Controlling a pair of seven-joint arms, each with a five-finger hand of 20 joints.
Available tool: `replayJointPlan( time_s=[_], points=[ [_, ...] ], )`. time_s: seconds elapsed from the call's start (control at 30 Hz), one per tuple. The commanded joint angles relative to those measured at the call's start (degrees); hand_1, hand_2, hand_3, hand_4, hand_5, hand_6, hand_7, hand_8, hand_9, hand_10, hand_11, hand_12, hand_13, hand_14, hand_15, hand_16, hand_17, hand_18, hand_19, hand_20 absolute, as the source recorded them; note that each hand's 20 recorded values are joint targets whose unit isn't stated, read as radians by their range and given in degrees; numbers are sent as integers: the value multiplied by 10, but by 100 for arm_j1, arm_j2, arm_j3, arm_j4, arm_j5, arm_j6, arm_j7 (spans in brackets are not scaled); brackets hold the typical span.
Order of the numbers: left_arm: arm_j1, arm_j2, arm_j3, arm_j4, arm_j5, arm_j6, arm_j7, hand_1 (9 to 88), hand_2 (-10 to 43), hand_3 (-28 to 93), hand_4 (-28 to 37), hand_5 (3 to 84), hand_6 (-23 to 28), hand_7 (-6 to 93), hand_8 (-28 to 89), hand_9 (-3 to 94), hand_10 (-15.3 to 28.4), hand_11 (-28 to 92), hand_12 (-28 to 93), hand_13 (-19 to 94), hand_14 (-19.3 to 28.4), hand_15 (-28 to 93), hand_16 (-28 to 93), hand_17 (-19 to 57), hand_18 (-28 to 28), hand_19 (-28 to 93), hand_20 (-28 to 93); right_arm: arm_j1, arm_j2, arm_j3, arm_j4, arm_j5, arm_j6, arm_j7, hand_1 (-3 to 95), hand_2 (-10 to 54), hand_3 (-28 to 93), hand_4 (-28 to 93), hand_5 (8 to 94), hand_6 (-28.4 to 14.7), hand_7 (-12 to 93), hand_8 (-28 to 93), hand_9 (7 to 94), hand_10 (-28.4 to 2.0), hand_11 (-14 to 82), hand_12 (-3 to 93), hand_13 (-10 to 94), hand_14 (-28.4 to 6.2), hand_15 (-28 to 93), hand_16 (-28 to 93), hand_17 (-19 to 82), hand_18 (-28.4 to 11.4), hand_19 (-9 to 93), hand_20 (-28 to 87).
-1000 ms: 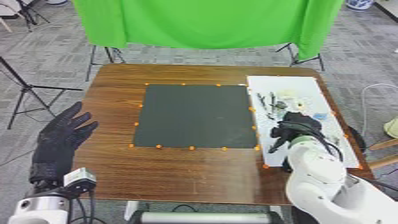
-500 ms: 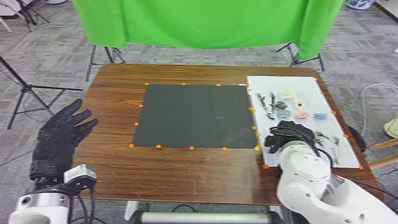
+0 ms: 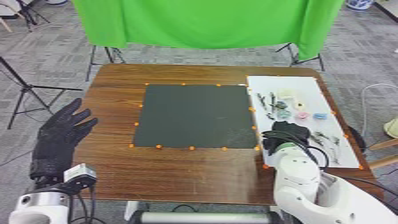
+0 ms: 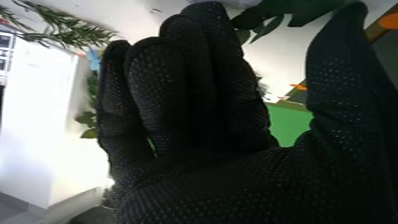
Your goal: Arrange flowers
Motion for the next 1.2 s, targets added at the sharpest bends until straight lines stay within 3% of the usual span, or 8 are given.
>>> replayJointPlan(
  time_s=[0.03, 0.2, 0.33, 0.53, 0.67, 1.2],
  points=[
    [49, -52, 5, 16, 26, -48, -28, 236, 53, 819, -240, 345, 77, 163, -113, 321, 179, 237, 92, 248, 249, 454, -83, -105, 233, 555, -3, -390, 60, -492, 263, 99, -274, -147, 315, -72, 834, -255, 728, -79, 330, -113, 643, -218, 561, 204, 659, -133, 804, 150, 303, -274, 932, 87],
    [20, -83, -13, 25, 45, -86, -69, 236, 54, 820, -240, 346, 78, 162, -113, 322, 179, 239, 93, 248, 249, 454, -82, -105, 233, 556, -2, -385, 14, -729, 370, 120, -335, -303, 330, -71, 839, -258, 730, -72, 346, -114, 653, -209, 566, 204, 666, -130, 805, 150, 305, -271, 932, 92],
    [-5, -80, 7, 25, 59, -97, -80, 237, 54, 820, -241, 347, 79, 162, -113, 322, 180, 238, 93, 248, 250, 455, -82, -105, 233, 557, -2, -402, -5, -888, 475, 223, -327, -299, 376, -89, 826, -280, 736, -66, 345, 57, 667, -199, 566, 203, 678, -121, 804, 155, 316, -265, 932, 126],
    [48, -103, -24, 6, 54, -87, -72, 237, 54, 820, -240, 347, 80, 162, -113, 322, 181, 239, 93, 248, 251, 456, -82, -105, 234, 557, -2, -475, 104, -966, 539, 158, -295, -327, 489, -78, 785, -282, 787, -41, 363, 75, 738, -155, 500, 273, 726, -100, 785, 174, 348, -255, 932, 189],
    [76, -108, -23, 1, 52, -76, -71, 238, 54, 821, -241, 348, 80, 161, -112, 322, 181, 239, 94, 248, 251, 456, -83, -105, 234, 557, -3, -621, 233, -808, 523, -4, -162, -452, 503, -71, 794, -282, 805, -39, 344, 133, 764, -138, 475, 299, 747, -93, 786, 183, 362, -256, 932, 239],
    [93, -126, -29, -15, 64, -44, -77, 236, 55, 820, -243, 349, 81, 162, -113, 322, 180, 240, 93, 248, 252, 456, -83, -105, 234, 558, -4, -821, 848, -498, 479, -521, 1232, -593, 501, -60, 833, -283, 802, -42, 348, 231, 765, -139, 486, 337, 760, -80, 813, 202, 377, -259, 932, 319]
  ],
)
